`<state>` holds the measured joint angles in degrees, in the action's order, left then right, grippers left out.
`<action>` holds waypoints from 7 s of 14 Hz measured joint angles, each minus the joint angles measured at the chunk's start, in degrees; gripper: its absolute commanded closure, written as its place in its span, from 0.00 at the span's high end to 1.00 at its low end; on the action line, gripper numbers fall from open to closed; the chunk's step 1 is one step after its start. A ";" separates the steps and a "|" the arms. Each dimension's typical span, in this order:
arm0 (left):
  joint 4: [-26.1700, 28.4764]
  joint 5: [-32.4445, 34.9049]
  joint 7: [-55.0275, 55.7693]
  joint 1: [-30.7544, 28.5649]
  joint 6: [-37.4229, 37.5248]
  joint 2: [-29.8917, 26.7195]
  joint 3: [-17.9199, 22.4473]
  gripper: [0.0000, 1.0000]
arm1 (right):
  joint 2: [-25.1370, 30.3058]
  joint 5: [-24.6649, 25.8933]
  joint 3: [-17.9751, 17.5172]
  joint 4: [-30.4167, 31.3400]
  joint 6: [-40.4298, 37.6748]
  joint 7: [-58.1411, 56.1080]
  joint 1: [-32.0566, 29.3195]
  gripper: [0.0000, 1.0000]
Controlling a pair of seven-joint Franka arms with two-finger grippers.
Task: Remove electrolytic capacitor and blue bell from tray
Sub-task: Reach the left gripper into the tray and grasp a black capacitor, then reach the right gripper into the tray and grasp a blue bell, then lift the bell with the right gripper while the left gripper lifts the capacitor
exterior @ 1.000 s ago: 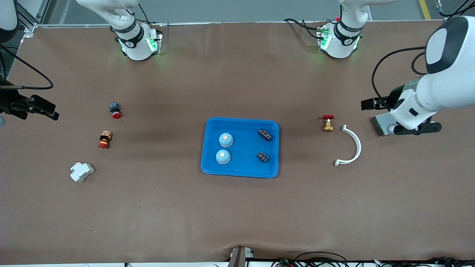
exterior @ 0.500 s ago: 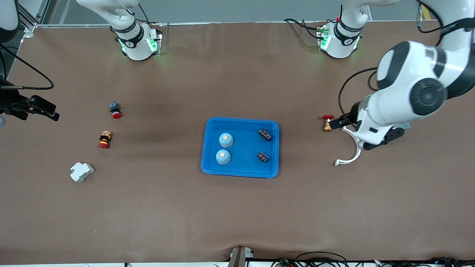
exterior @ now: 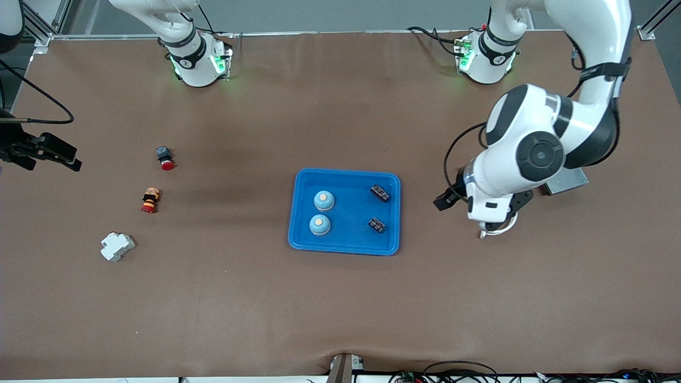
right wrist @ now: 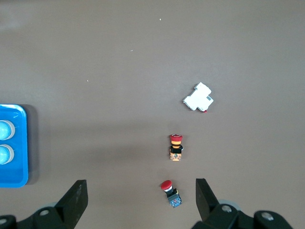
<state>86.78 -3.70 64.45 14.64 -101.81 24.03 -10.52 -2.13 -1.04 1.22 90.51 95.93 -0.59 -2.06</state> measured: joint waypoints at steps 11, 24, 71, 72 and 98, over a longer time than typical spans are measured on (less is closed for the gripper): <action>-0.39 0.00 14.65 6.52 -20.11 9.73 -0.01 1.00 | 0.07 -0.98 -0.01 0.64 0.63 0.31 0.02 1.00; -0.91 0.00 17.87 8.34 -30.90 15.55 0.16 1.00 | -8.49 -1.08 -1.01 14.09 20.80 39.02 24.16 1.00; -1.92 2.57 19.03 12.25 -36.45 24.60 1.27 0.00 | -39.63 -1.13 -0.30 -0.81 35.75 65.93 45.02 0.00; -2.14 2.57 19.03 12.25 -36.45 24.55 1.27 0.00 | -38.16 -1.13 0.11 -1.18 32.74 63.47 44.39 0.00; 14.70 2.63 -17.08 0.49 -18.24 2.47 1.63 0.00 | -11.93 -1.26 0.76 37.11 45.92 7.29 13.77 0.00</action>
<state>101.48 -1.07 47.37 15.13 -120.05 26.51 -8.89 -14.07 -2.29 1.98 127.62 141.85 6.69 11.70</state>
